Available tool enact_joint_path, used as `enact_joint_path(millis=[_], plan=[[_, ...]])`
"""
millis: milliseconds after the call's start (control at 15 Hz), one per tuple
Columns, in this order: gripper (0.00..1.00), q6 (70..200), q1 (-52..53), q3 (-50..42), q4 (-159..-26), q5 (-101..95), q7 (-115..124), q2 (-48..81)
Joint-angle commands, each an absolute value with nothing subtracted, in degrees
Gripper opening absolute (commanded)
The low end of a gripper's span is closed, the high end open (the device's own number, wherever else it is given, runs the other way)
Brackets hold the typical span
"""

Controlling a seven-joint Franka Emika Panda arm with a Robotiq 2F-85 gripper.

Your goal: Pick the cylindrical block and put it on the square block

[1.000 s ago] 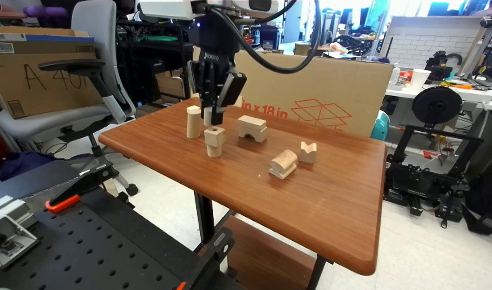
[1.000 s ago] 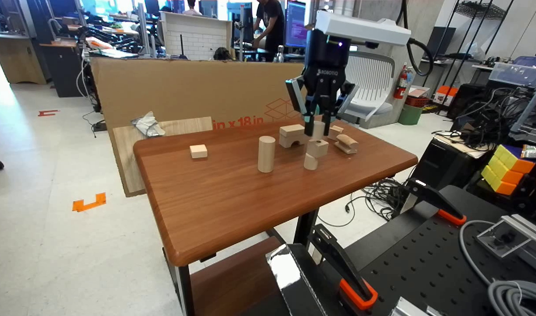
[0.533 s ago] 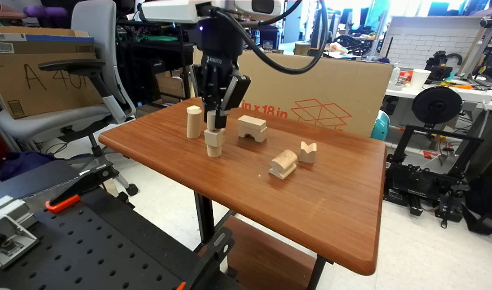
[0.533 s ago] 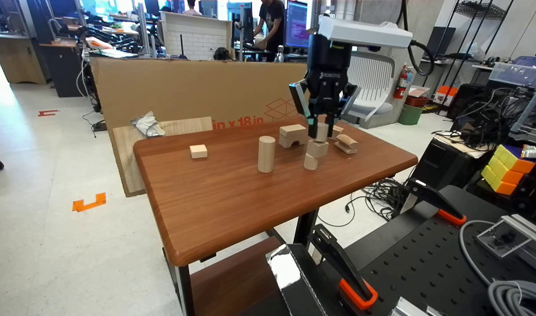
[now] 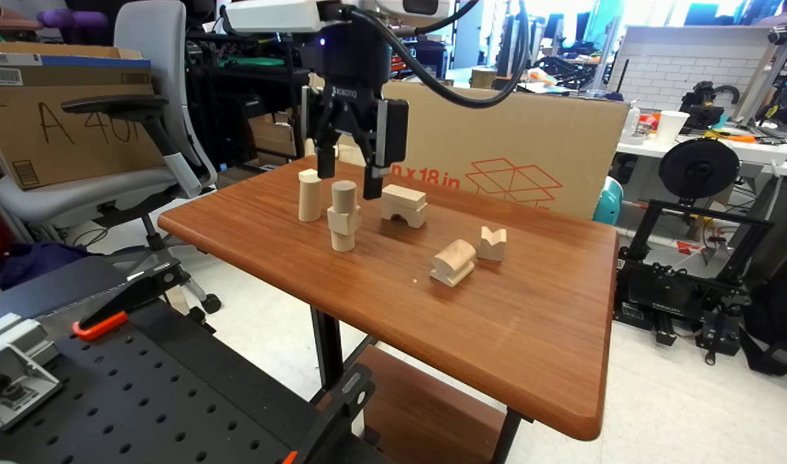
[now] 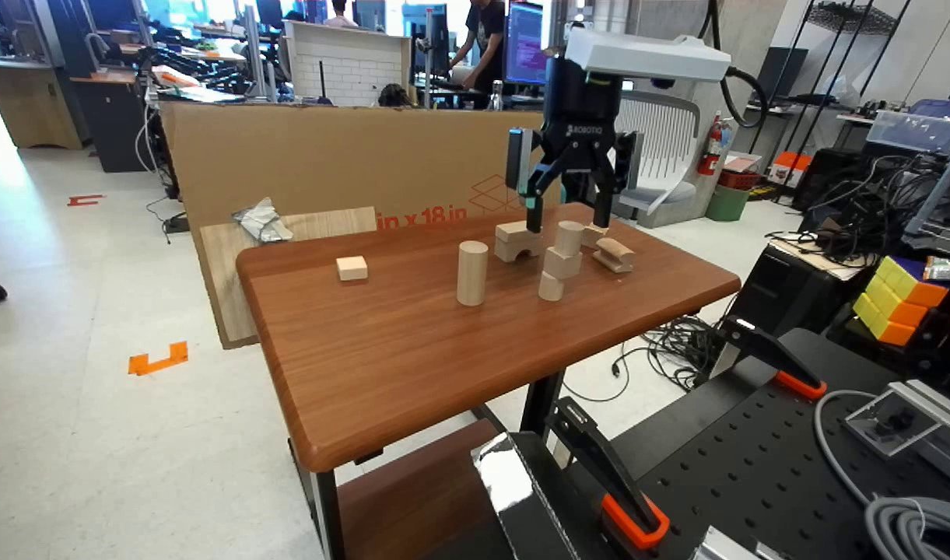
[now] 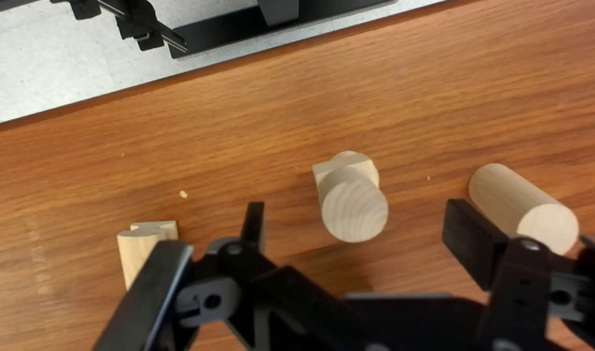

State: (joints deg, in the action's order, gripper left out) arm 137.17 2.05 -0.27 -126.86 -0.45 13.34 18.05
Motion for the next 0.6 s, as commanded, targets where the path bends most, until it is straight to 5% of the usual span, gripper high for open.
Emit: enact_joint_path(millis=[0,533], plan=[[1.0,136.2,2.5,0.3,-128.6,1.0,12.9,11.5],[1.0,134.9,2.7,1.2,-126.6,0.8,13.3,8.2]])
